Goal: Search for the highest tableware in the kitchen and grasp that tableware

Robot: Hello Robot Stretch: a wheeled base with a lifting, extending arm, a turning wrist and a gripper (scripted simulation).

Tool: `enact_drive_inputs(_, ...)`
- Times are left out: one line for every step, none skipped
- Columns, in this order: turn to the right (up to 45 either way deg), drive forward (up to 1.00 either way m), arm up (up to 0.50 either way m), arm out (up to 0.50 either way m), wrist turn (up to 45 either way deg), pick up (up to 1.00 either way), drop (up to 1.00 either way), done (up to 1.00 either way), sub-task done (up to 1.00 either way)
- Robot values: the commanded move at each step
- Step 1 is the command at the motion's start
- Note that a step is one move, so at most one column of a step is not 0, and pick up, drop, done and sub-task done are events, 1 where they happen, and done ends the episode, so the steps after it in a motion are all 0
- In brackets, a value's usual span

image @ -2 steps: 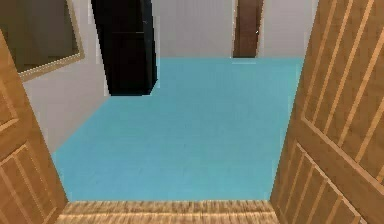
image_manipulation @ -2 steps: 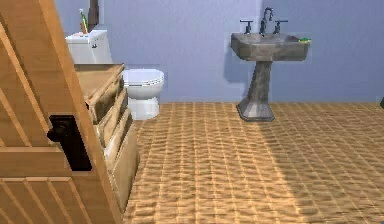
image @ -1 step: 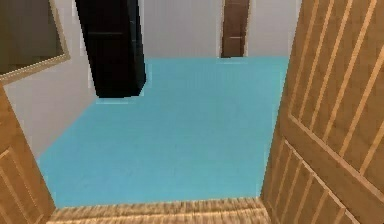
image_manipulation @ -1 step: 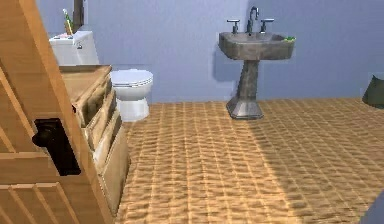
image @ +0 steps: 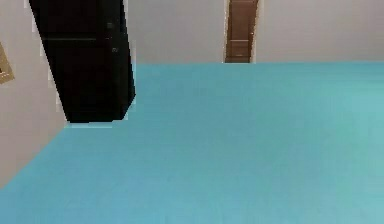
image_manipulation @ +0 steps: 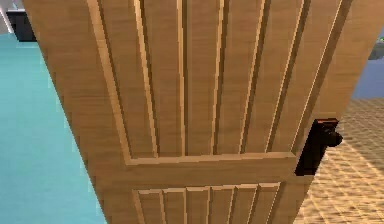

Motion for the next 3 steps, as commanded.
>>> enact_drive_inputs(0.0,0.50,0.00,0.00,0.0,0.00,0.00,0.00,0.00)
enact_drive_inputs(39.0,0.00,0.00,0.00,0.0,0.00,0.00,0.00,0.00)
enact_drive_inputs(0.0,0.45,0.00,0.00,0.0,0.00,0.00,0.00,0.00)
